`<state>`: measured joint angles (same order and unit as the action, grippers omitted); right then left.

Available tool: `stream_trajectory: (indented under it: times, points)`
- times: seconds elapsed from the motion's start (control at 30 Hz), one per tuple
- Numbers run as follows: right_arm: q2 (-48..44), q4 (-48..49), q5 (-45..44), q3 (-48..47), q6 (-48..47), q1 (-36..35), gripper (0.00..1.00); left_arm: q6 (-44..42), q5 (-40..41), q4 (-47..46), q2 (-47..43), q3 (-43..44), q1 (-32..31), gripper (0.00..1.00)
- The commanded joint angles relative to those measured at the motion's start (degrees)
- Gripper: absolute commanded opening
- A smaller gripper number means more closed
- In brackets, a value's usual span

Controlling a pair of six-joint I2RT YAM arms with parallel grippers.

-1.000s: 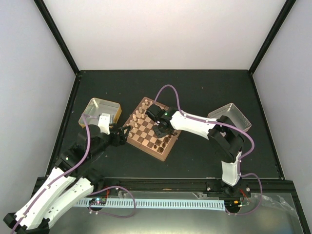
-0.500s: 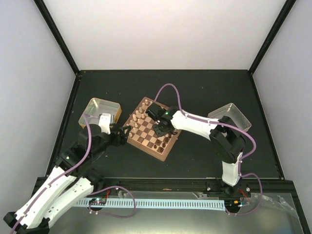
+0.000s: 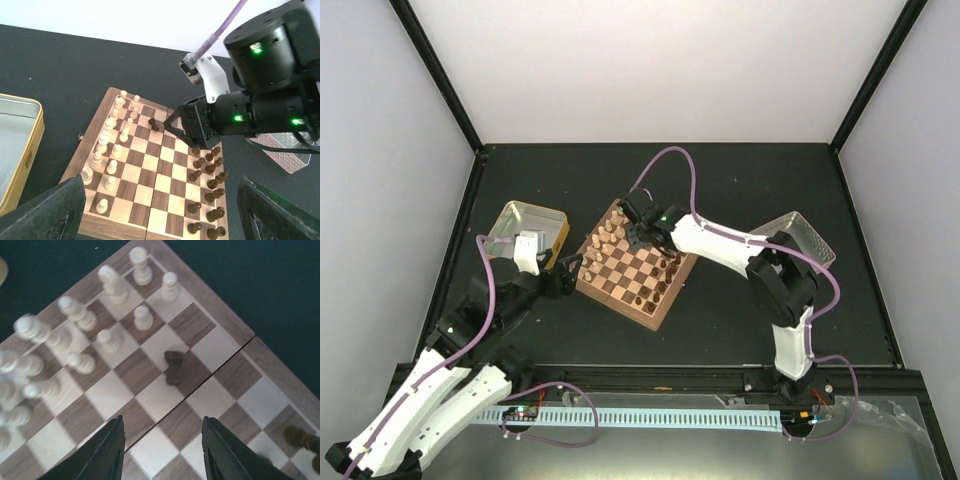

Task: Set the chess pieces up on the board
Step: Pick up the chess piece from the chessboard.

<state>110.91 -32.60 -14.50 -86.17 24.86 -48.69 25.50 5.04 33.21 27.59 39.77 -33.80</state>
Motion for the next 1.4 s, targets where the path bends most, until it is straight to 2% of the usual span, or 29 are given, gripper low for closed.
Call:
stream_trajectory:
  times: [0.0, 0.37, 0.7, 0.83, 1.03, 1.2, 1.37]
  points:
    - [4.12, 5.92, -0.67, -1.9, 0.66, 1.82, 0.44, 0.65, 0.65, 0.78, -0.52, 1.86, 0.15, 0.85]
    - [11.95, 2.78, -0.87, -7.51, 0.92, 2.66, 0.29, 2.63, -1.82, -0.99, 1.0, 0.74, 0.14, 0.85]
    - [14.47, 1.9, -1.63, -8.93, 1.15, 2.9, 0.28, 3.14, -3.48, -1.76, -0.18, 0.81, 0.14, 0.85]
    - [15.81, 0.33, -1.39, -9.81, 2.11, 3.3, 0.23, 3.24, -3.72, -1.26, -0.15, 0.81, 0.19, 0.85]
    - [15.63, -0.34, -1.05, -9.43, 3.38, 3.68, 0.19, 3.67, -4.19, -1.58, -0.41, 0.83, 0.17, 0.85]
    - [14.43, 0.57, -0.41, -8.57, 2.32, 3.86, 0.04, 4.36, -4.83, -2.2, -0.1, 0.29, 0.17, 0.85]
    - [5.62, 8.04, 1.47, -0.4, -2.82, 3.84, 0.01, 7.42, -5.85, -4.03, 1.74, -0.99, 0.17, 0.85]
